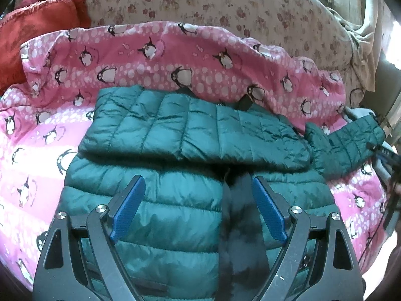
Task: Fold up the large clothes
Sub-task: 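Close the right tool on the other sleeve cuff and lift it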
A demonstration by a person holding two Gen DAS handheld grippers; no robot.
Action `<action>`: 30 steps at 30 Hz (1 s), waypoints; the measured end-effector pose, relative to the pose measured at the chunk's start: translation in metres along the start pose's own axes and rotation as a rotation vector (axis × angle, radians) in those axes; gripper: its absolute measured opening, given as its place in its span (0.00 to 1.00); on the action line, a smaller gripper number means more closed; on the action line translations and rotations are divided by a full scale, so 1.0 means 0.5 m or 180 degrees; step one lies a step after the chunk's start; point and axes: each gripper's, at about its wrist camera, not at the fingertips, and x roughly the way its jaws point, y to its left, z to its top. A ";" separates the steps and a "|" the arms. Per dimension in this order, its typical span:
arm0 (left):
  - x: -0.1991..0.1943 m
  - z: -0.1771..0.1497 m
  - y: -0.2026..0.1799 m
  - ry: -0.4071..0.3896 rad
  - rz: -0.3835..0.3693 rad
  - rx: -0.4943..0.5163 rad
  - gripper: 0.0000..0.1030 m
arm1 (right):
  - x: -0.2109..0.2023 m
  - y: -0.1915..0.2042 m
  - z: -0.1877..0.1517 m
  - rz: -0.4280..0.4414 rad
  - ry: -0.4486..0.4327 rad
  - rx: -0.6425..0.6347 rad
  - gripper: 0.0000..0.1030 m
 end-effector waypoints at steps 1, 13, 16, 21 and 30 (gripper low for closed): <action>0.002 -0.001 0.000 0.0011 -0.0001 0.0002 0.84 | 0.007 -0.015 0.007 -0.0066 -0.0006 0.0018 0.60; 0.014 -0.006 -0.011 0.0072 -0.0051 0.0009 0.84 | 0.045 -0.122 0.059 -0.0334 0.0051 0.0263 0.60; 0.016 -0.011 -0.011 0.0098 -0.0061 0.0010 0.84 | 0.047 -0.137 0.066 -0.0401 0.0035 0.0280 0.60; 0.028 -0.021 -0.015 0.0176 -0.0077 -0.0008 0.84 | 0.053 -0.160 0.081 -0.0426 0.0028 0.0375 0.60; 0.028 -0.034 -0.009 0.0258 -0.0120 -0.0026 0.84 | 0.066 -0.199 0.100 -0.0500 0.0016 0.0522 0.60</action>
